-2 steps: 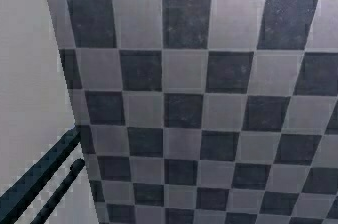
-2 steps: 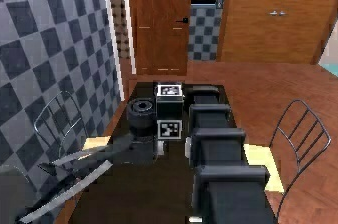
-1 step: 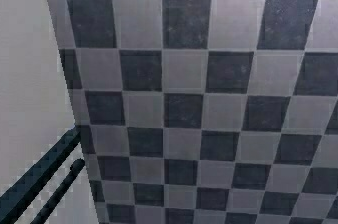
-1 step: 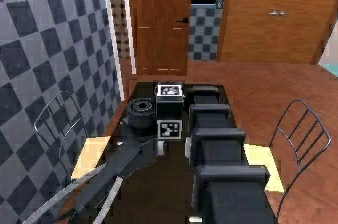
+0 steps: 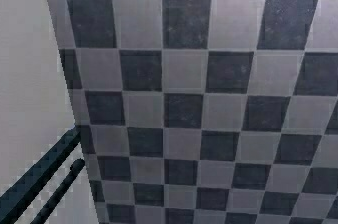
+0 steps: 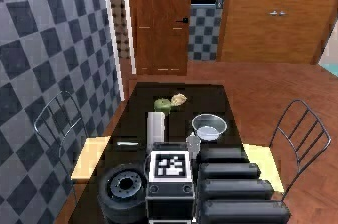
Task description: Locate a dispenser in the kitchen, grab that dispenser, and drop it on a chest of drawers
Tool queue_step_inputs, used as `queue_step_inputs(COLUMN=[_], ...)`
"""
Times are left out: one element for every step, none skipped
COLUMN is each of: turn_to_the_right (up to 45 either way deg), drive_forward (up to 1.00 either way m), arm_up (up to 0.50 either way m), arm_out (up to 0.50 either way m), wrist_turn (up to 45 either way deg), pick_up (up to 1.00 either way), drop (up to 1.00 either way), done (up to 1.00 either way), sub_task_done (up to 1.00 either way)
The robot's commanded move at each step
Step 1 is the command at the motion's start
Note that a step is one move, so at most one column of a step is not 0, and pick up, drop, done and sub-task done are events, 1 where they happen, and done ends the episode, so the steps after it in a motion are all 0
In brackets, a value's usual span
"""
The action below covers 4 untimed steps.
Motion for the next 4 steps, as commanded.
queue_step_inputs(turn_to_the_right=[-45.0,-45.0,-45.0,-39.0], drive_forward=[0.0,0.0,0.0,0.0], arm_up=[0.0,0.0,0.0,0.0], arm_out=[0.0,0.0,0.0,0.0], wrist_turn=[0.0,0.0,0.0,0.0], pick_up=[0.0,0.0,0.0,0.0], drop=[0.0,0.0,0.0,0.0], done=[0.0,0.0,0.0,0.0], sub_task_done=[0.0,0.0,0.0,0.0])
